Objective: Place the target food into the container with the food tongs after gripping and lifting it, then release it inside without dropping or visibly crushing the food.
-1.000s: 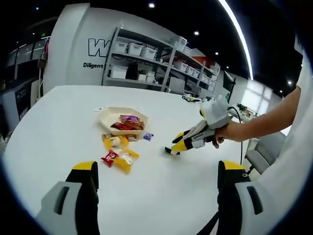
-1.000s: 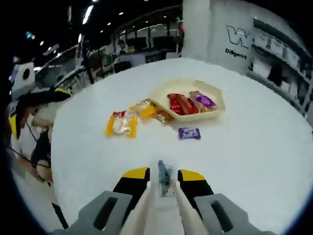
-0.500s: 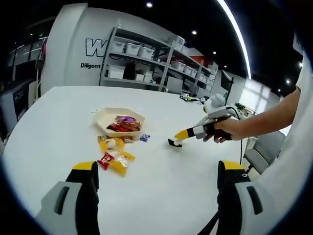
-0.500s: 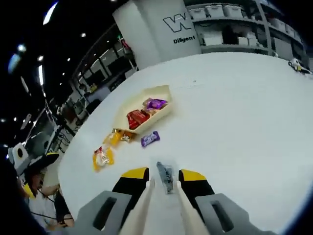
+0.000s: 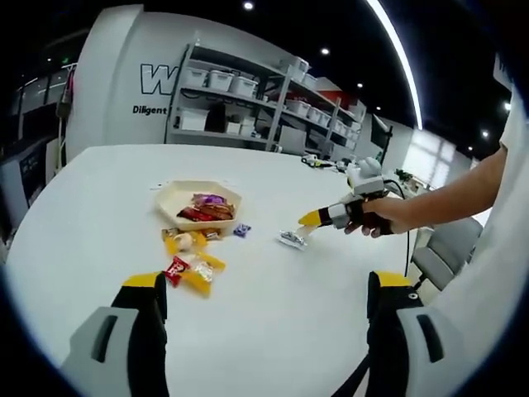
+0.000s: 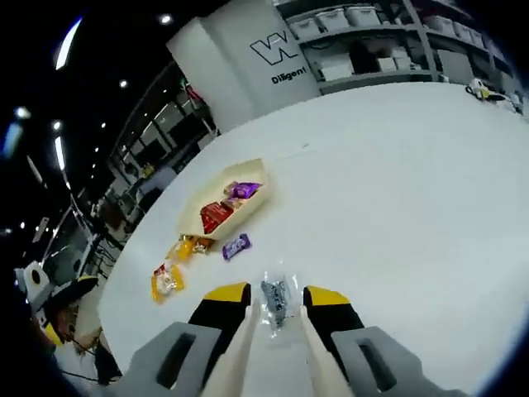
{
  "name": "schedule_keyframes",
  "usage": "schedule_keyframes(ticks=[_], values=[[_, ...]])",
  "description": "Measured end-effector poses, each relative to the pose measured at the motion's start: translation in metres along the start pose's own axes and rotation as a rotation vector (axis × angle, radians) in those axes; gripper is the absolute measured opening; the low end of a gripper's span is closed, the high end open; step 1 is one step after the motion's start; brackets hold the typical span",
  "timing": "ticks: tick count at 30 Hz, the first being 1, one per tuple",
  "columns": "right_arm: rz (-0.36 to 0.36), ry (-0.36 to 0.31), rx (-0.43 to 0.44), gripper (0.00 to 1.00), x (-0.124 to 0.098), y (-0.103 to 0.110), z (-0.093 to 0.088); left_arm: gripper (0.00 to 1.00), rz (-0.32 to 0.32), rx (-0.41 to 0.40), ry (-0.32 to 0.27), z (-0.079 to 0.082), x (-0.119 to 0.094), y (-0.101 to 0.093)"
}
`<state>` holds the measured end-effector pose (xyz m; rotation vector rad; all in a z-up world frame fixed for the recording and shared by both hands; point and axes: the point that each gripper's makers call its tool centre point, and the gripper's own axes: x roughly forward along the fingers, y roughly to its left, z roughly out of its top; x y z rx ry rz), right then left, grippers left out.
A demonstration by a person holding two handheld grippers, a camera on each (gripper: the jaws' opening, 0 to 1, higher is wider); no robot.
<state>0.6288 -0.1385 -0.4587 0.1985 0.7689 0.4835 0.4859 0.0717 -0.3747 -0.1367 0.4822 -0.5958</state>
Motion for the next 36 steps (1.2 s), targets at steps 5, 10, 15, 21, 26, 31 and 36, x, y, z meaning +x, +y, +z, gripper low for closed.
schedule_keyframes(ticks=[5,10,15,21,26,31,36], values=[[0.036,0.065,-0.143,0.21,0.009,0.010,-0.015,0.97,-0.012,0.007,0.016,-0.005,0.003,-0.004],[0.065,0.079,-0.212,0.21,0.012,0.023,-0.020,0.97,-0.018,0.002,0.019,-0.007,0.004,-0.008],[0.110,0.096,-0.278,0.21,0.013,0.035,-0.024,0.97,-0.023,0.005,0.021,-0.006,0.006,-0.009],[0.183,0.135,-0.320,0.21,0.012,0.056,-0.039,0.97,-0.019,0.003,0.010,-0.002,0.008,-0.005],[0.230,0.162,-0.264,0.21,0.012,0.067,-0.049,0.97,-0.023,0.002,0.014,-0.004,0.009,-0.005],[0.257,0.167,-0.232,0.21,0.006,0.071,-0.053,0.97,-0.029,0.001,0.017,-0.006,0.010,-0.006],[0.248,0.153,-0.240,0.22,0.004,0.069,-0.051,0.97,-0.032,0.002,0.018,-0.006,0.011,-0.007]])
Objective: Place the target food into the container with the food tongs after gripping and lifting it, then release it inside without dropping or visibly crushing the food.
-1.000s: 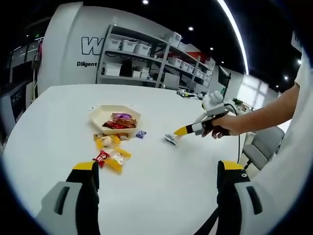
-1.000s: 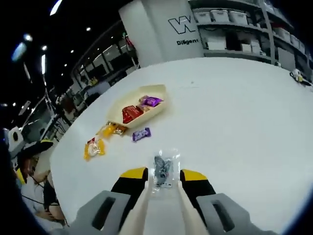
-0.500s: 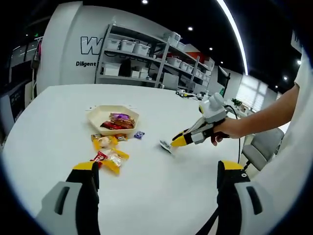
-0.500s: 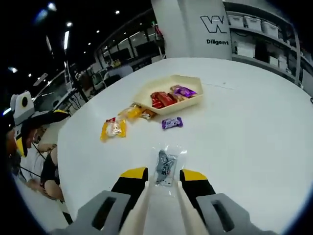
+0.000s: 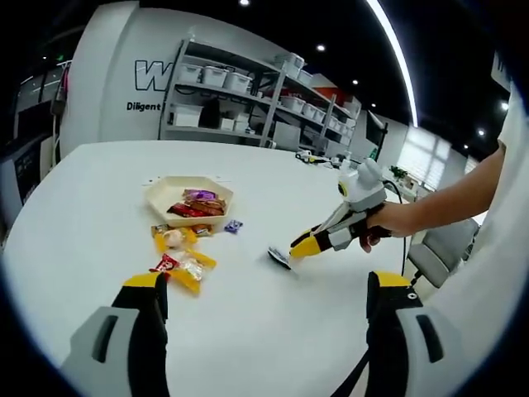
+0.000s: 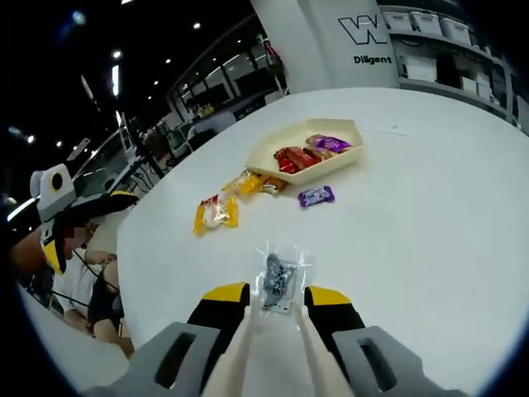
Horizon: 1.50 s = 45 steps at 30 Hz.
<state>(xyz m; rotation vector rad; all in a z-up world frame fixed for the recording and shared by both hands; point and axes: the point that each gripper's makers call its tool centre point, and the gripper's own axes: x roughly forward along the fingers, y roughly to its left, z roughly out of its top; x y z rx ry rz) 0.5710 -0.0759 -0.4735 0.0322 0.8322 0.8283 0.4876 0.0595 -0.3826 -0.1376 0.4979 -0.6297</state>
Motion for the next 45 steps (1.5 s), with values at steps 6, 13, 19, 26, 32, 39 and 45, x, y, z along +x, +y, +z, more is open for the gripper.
schedule_keyframes(ticks=[6,13,19,26,32,39,45], values=[[-0.025,-0.007,-0.066,0.23,-0.001,0.002,0.003,0.97,-0.005,-0.001,0.004,-0.001,0.002,-0.001],[-0.026,-0.026,-0.059,0.23,-0.004,0.002,0.006,0.97,-0.021,0.000,0.012,-0.005,0.009,-0.007],[-0.058,-0.066,-0.067,0.23,-0.012,-0.007,0.014,0.97,-0.063,0.012,0.030,-0.005,0.025,-0.020],[-0.069,-0.026,-0.123,0.23,-0.007,-0.013,0.002,0.97,-0.109,0.032,0.058,-0.010,0.040,-0.033],[-0.062,-0.030,-0.168,0.22,0.003,-0.003,0.004,0.97,-0.138,0.049,0.080,-0.014,0.044,-0.038],[0.045,0.011,-0.299,0.21,0.007,0.026,-0.010,0.97,-0.159,0.044,0.097,-0.018,0.050,-0.037],[0.098,0.012,-0.331,0.22,0.002,0.037,-0.020,0.97,-0.196,0.026,0.124,-0.030,0.062,-0.040]])
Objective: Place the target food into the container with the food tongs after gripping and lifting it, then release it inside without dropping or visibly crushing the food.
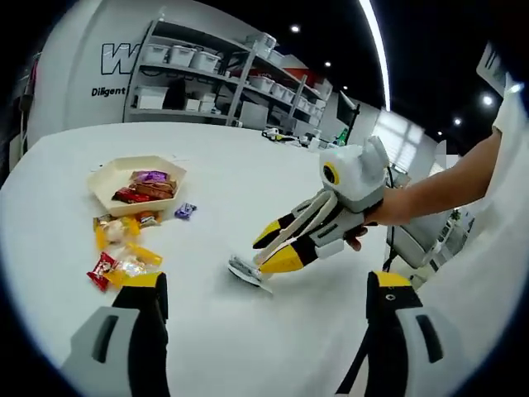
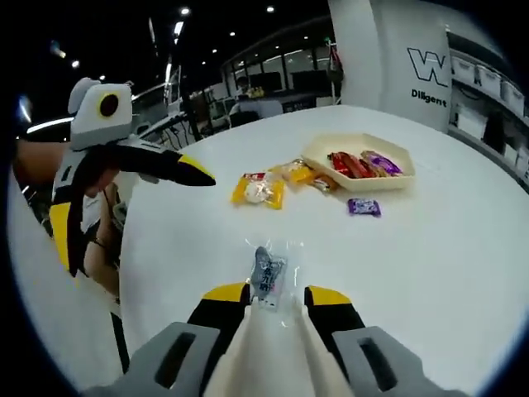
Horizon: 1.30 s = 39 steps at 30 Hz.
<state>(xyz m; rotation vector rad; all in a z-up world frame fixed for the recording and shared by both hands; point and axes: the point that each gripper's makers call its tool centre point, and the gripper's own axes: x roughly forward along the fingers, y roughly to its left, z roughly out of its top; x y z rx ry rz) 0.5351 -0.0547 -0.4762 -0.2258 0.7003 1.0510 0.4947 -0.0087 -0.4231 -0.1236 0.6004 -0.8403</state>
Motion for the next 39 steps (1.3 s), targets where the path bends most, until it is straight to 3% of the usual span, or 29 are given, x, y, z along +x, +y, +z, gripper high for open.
schedule_keyframes(ticks=[3,9,18,39], values=[[0.007,-0.009,0.055,0.21,-0.002,-0.003,0.000,0.96,-0.041,-0.005,0.021,-0.009,0.012,-0.005],[0.006,-0.005,0.045,0.22,-0.003,-0.001,-0.003,0.96,-0.091,-0.010,0.044,-0.020,0.034,-0.011],[0.005,-0.004,0.039,0.22,-0.003,0.000,-0.003,0.96,-0.132,-0.036,0.054,-0.026,0.049,-0.019],[0.037,-0.010,0.090,0.23,0.002,0.001,0.003,0.99,-0.246,-0.049,0.002,-0.001,0.049,-0.055]])
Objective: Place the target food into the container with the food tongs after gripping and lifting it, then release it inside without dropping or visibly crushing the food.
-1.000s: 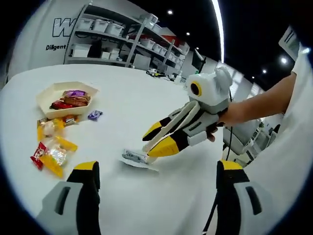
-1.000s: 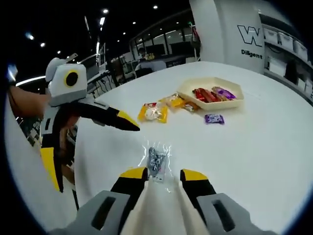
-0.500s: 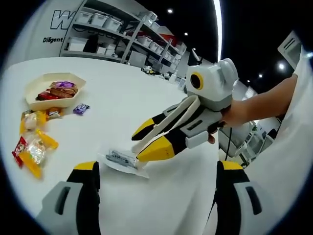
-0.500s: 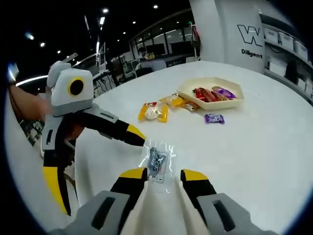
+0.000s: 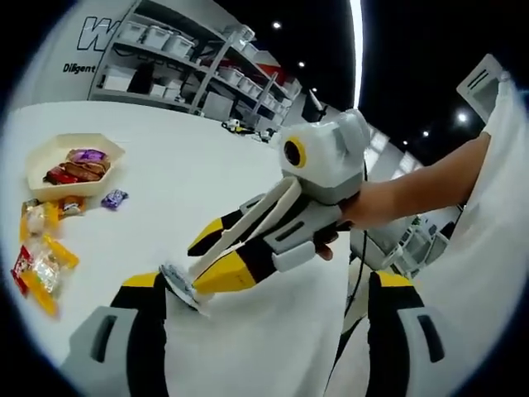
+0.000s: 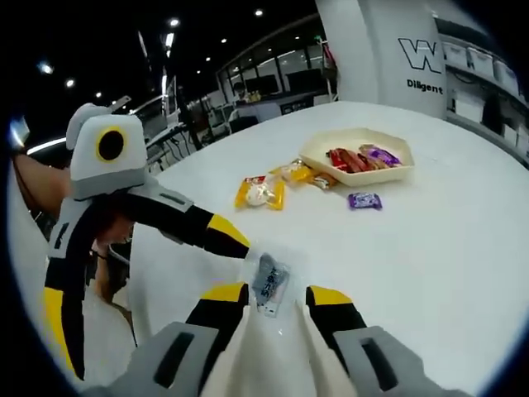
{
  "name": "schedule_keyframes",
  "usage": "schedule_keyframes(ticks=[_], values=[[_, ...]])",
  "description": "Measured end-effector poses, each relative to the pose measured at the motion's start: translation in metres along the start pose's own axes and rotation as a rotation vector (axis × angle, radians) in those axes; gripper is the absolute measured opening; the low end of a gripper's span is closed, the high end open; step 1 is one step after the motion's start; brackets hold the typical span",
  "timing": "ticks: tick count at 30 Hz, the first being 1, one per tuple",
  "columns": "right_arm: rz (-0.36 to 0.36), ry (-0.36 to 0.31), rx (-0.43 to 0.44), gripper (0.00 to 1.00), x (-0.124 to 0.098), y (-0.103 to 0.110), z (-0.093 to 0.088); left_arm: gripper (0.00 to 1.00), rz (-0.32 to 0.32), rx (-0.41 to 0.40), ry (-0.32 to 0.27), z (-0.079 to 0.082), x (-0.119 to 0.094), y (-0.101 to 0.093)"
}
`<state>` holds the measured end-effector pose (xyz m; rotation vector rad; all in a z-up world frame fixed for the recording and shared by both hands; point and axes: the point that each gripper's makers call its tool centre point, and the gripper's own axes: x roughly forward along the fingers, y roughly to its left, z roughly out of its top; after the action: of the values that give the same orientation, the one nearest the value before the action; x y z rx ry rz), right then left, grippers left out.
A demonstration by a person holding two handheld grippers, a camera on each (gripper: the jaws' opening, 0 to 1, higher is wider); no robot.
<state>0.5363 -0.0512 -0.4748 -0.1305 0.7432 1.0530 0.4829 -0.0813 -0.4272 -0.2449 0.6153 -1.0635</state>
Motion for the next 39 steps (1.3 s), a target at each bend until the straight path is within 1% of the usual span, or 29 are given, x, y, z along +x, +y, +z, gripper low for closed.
schedule_keyframes(ticks=[3,6,9,11,12,13,14,15,17,20,22,23,24,26,29,31,35,39], values=[[0.022,-0.021,0.028,0.23,0.004,0.005,0.005,0.99,-0.006,0.017,0.001,0.004,0.000,-0.003],[0.033,-0.033,0.026,0.23,0.009,0.009,0.010,0.99,-0.018,0.015,-0.006,0.008,-0.002,-0.007],[0.061,-0.046,-0.001,0.23,0.014,0.016,0.016,0.99,-0.017,0.036,-0.011,0.013,-0.006,-0.009],[0.066,-0.054,-0.022,0.23,0.017,0.017,0.019,0.99,-0.023,0.031,-0.016,0.015,-0.007,-0.010],[0.062,-0.057,-0.033,0.23,0.018,0.016,0.020,0.99,-0.040,0.020,-0.019,0.015,-0.007,-0.014],[0.061,-0.050,-0.044,0.23,0.020,0.015,0.020,0.99,-0.043,0.015,-0.009,0.012,-0.005,-0.016],[0.057,-0.045,-0.051,0.23,0.020,0.014,0.019,0.98,-0.025,0.043,-0.003,0.011,-0.004,-0.010],[0.058,-0.025,-0.075,0.23,0.019,0.014,0.015,0.98,-0.028,0.039,0.004,0.008,-0.004,-0.011],[0.057,-0.020,-0.085,0.23,0.013,0.010,0.010,0.97,-0.030,0.012,0.013,0.005,-0.002,-0.010],[0.038,-0.011,-0.083,0.23,0.000,-0.001,0.002,0.97,-0.016,0.015,0.002,0.007,-0.003,-0.008],[0.020,-0.020,-0.075,0.23,-0.007,-0.008,0.002,0.98,-0.010,0.011,-0.006,0.010,-0.005,-0.006],[0.017,-0.023,-0.069,0.23,-0.009,-0.010,0.002,0.97,-0.002,0.011,-0.015,0.012,-0.008,-0.004],[0.012,-0.026,-0.066,0.23,-0.011,-0.013,0.004,0.97,0.021,0.022,-0.023,0.015,-0.011,0.001],[0.007,-0.032,-0.075,0.23,-0.012,-0.015,0.007,0.98,0.040,0.026,-0.034,0.017,-0.016,0.007],[-0.001,-0.042,-0.080,0.23,-0.013,-0.017,0.014,0.99,0.091,0.034,-0.052,0.022,-0.028,0.018],[-0.002,-0.045,-0.080,0.23,-0.013,-0.017,0.016,0.99,0.112,0.040,-0.056,0.023,-0.033,0.023],[-0.003,-0.047,-0.091,0.23,-0.010,-0.016,0.021,0.99,0.165,0.037,-0.066,0.022,-0.052,0.035],[0.009,-0.046,-0.110,0.23,-0.003,-0.010,0.025,0.99,0.211,0.040,-0.078,0.021,-0.067,0.042]])
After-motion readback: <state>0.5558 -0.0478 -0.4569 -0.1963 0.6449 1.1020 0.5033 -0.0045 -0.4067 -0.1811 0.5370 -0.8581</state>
